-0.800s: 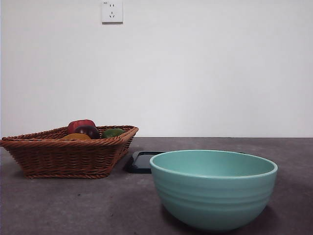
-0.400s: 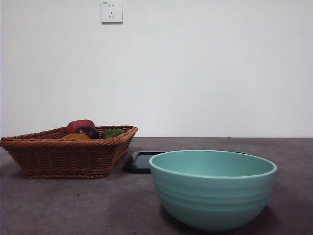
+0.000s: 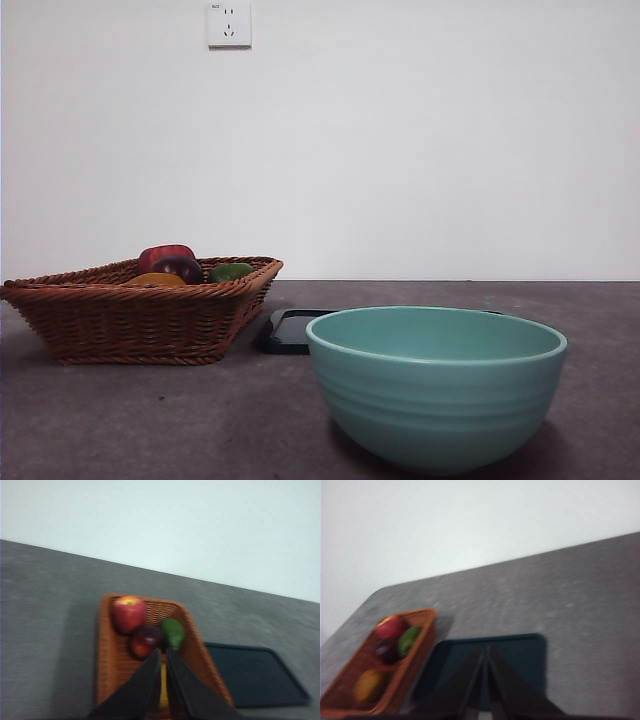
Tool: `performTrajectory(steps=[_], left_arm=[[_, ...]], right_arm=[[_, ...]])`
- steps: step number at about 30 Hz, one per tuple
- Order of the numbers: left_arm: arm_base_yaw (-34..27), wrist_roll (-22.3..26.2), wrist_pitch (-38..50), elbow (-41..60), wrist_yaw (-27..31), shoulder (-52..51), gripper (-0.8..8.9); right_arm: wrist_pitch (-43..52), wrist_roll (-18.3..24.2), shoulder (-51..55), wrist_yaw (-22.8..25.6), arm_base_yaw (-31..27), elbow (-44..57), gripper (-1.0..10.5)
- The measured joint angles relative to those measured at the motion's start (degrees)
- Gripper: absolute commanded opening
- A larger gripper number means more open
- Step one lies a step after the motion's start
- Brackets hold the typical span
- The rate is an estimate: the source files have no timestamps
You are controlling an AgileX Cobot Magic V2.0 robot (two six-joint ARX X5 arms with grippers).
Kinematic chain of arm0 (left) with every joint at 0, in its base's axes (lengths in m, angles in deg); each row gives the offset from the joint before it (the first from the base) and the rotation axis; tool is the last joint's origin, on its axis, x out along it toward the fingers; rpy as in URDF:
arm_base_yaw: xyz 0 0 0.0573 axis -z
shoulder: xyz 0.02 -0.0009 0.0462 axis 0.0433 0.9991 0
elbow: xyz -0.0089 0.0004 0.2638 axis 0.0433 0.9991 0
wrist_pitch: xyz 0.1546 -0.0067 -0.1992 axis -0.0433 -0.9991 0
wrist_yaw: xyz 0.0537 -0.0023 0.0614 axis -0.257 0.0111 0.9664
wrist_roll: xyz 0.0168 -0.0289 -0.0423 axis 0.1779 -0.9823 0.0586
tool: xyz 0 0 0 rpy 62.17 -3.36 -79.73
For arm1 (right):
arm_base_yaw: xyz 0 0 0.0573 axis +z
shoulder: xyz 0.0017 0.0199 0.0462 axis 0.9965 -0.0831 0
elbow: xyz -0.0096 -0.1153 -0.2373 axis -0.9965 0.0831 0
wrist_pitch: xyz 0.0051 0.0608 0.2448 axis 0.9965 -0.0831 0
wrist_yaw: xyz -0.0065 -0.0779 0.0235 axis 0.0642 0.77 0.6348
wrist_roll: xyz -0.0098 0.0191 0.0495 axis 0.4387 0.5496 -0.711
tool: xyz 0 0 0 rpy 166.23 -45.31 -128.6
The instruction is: Pick up the wifruite, put it on the bowl, pick up the plate, put it on desk
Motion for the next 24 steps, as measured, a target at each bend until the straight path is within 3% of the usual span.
performTrajectory(steps=[8, 15, 24], left_arm=[[0.0, 0.9, -8.2, -9.9, -14.1, 7.6, 0.15], [0.6, 1.3, -12.3, -16.3, -24.1, 11.3, 0.15], [3.8, 3.8, -21.1, -25.1, -25.0, 17.7, 0.15]], right_arm=[[-4.2, 0.0, -4.9, -8.5, 6.9, -5.7, 0.1], [-11.9, 2.9, -7.3, -9.2, 13.8, -10.2, 0.1], [-22.7, 8.2, -10.4, -9.1, 17.3, -15.4, 0.1]])
